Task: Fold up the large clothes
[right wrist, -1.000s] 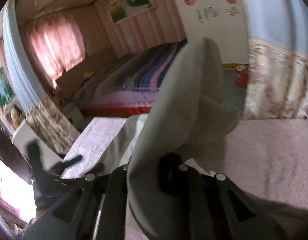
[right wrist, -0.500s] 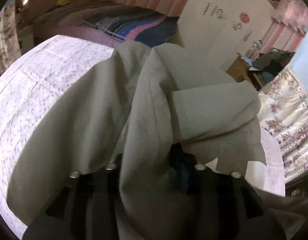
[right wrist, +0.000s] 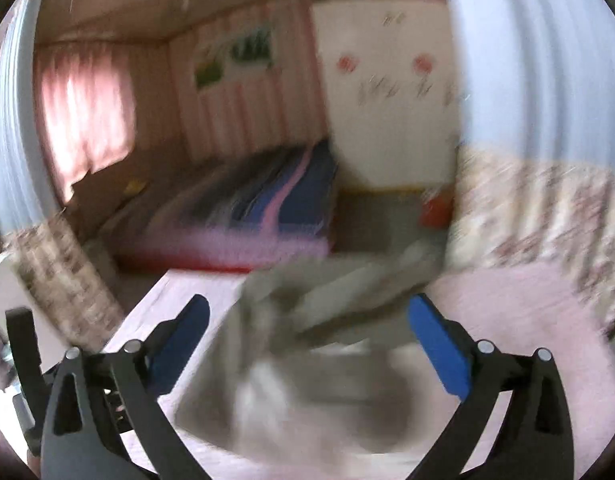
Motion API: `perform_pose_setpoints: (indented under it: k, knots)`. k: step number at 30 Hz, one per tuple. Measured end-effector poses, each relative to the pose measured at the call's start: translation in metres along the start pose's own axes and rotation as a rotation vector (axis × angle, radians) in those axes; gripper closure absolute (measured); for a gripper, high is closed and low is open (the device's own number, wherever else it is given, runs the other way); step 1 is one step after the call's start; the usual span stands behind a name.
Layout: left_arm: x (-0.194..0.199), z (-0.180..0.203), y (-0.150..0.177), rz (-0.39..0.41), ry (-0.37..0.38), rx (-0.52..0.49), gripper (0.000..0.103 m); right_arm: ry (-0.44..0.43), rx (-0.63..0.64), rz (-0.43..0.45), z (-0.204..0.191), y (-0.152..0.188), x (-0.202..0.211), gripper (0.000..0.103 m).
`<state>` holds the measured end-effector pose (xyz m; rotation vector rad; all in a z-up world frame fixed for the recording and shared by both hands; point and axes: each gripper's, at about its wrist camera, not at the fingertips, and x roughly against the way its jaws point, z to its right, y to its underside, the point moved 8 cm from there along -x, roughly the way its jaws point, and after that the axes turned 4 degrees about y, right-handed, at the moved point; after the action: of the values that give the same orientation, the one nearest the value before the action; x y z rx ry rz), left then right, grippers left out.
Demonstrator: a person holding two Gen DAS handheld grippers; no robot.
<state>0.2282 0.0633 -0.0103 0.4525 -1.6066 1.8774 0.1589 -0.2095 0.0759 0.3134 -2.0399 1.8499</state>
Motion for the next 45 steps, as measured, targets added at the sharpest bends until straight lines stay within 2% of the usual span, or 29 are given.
perform_pose_setpoints:
  k: [4, 5, 8, 11, 16, 17, 18, 20, 23, 25, 27, 31, 32, 35, 37, 38, 41, 45]
  knots:
    - [0.009, 0.074, 0.000, 0.019, 0.109, -0.054, 0.003, 0.115, -0.038, -0.022, 0.092, 0.008, 0.006, 0.002]
    - [0.009, 0.095, -0.001, 0.018, 0.134, -0.071, 0.003, 0.146, -0.060, -0.057, 0.119, 0.021, 0.002, 0.002]
    - [0.008, 0.140, -0.005, 0.029, 0.163, -0.121, 0.003, 0.214, -0.079, -0.108, 0.161, 0.050, -0.013, 0.002]
    - [-0.006, 0.177, -0.003, 0.016, 0.176, -0.164, 0.003, 0.226, -0.086, -0.146, 0.180, 0.078, -0.016, 0.002]
    - [-0.058, 0.203, 0.008, -0.058, 0.095, -0.216, 0.003, 0.197, -0.062, -0.180, 0.168, 0.104, -0.018, 0.002]
    - [-0.066, 0.203, 0.011, -0.075, 0.093, -0.223, 0.006, 0.190, -0.058, -0.186, 0.164, 0.102, -0.026, 0.002]
    - [-0.073, 0.202, 0.015, -0.092, 0.093, -0.229, 0.015, 0.183, -0.051, -0.194, 0.159, 0.103, -0.031, 0.003]
    - [-0.080, 0.195, 0.027, -0.108, 0.111, -0.272, 0.076, 0.163, -0.033, -0.208, 0.147, 0.107, -0.035, 0.003]
    - [-0.077, 0.177, 0.032, -0.108, 0.122, -0.289, 0.091, 0.142, -0.001, -0.230, 0.124, 0.113, -0.041, 0.003]
    - [-0.067, 0.162, 0.029, -0.088, 0.111, -0.324, 0.094, 0.104, 0.006, -0.242, 0.106, 0.112, -0.046, 0.002]
    - [-0.051, 0.149, 0.017, -0.052, 0.086, -0.405, 0.094, 0.081, 0.026, -0.232, 0.087, 0.107, -0.049, 0.003]
    - [-0.007, 0.112, -0.016, 0.062, 0.051, -0.462, 0.094, 0.020, 0.069, -0.197, 0.043, 0.091, -0.051, 0.002]
    - [-0.005, 0.103, -0.017, 0.065, 0.042, -0.461, 0.094, 0.006, 0.084, -0.190, 0.030, 0.089, -0.054, 0.002]
    - [-0.027, 0.050, 0.002, 0.007, 0.022, -0.408, 0.093, -0.049, 0.100, -0.212, 0.000, 0.101, -0.067, 0.002]
    - [-0.058, 0.007, 0.028, -0.065, 0.032, -0.310, 0.090, -0.080, 0.131, -0.249, -0.022, 0.121, -0.083, 0.002]
    - [-0.065, -0.005, 0.038, -0.069, 0.038, -0.278, 0.087, -0.092, 0.150, -0.270, -0.030, 0.133, -0.090, 0.002]
    - [-0.066, -0.021, 0.059, -0.013, 0.038, -0.260, 0.083, -0.081, 0.229, -0.345, -0.044, 0.175, -0.113, 0.003]
    - [-0.058, -0.028, 0.065, 0.032, 0.032, -0.257, 0.074, -0.089, 0.210, -0.339, -0.040, 0.187, -0.115, 0.002]
